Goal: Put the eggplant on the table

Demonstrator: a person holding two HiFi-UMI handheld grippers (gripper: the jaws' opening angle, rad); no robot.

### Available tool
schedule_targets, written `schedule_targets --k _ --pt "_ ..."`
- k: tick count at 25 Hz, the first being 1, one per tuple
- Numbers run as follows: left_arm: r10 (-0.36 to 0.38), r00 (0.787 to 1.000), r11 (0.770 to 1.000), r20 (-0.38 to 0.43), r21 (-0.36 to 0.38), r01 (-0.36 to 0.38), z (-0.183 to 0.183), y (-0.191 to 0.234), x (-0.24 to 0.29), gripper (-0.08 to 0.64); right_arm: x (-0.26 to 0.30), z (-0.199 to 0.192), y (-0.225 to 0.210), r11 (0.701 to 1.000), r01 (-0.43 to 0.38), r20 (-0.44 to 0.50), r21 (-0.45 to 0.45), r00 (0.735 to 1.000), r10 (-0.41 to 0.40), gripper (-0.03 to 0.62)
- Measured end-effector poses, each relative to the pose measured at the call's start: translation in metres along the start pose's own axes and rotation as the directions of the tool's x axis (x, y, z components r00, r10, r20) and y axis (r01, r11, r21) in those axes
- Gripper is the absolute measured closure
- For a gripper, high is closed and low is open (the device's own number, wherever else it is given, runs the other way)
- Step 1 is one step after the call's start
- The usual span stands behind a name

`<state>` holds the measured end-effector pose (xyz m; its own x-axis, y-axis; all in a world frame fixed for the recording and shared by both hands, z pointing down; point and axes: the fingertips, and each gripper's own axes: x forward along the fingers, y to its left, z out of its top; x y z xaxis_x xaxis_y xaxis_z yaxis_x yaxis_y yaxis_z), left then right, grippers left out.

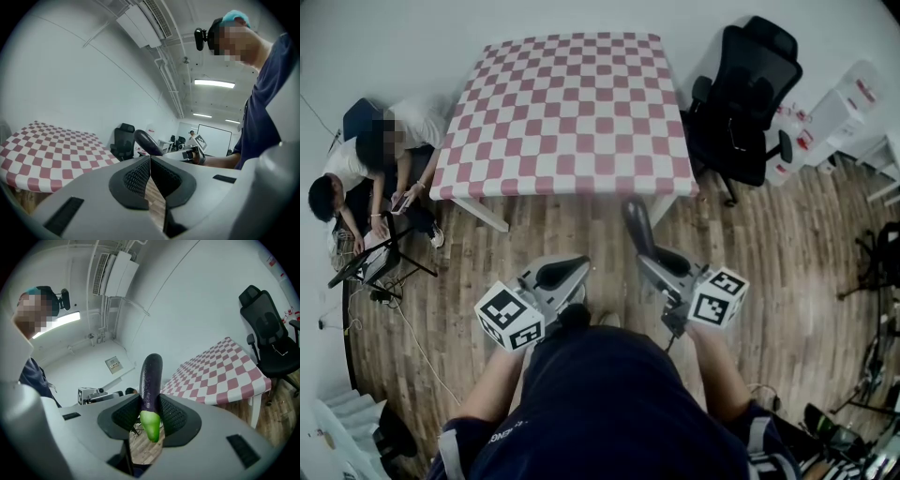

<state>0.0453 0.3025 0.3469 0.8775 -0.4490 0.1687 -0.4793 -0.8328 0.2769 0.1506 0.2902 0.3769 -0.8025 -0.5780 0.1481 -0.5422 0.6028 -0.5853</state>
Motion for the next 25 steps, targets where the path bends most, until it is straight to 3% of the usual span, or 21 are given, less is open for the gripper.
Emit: schedule_targets --k 11,25 --pt "-0.024 1.0 0.998 0.006 -0.051 0.024 0.006 0.074 0.036 0.532 0.052 0.024 -0.048 0.999 0.035 -0.058 0.01 0.998 -0.034 0.454" --pt "-0.026 0.999 0.996 -0.018 -0.084 0.025 0.052 0.272 0.055 0.532 0.223 0.09 -0.127 0.995 0.08 -0.125 0.056 0.99 -0.072 0.454"
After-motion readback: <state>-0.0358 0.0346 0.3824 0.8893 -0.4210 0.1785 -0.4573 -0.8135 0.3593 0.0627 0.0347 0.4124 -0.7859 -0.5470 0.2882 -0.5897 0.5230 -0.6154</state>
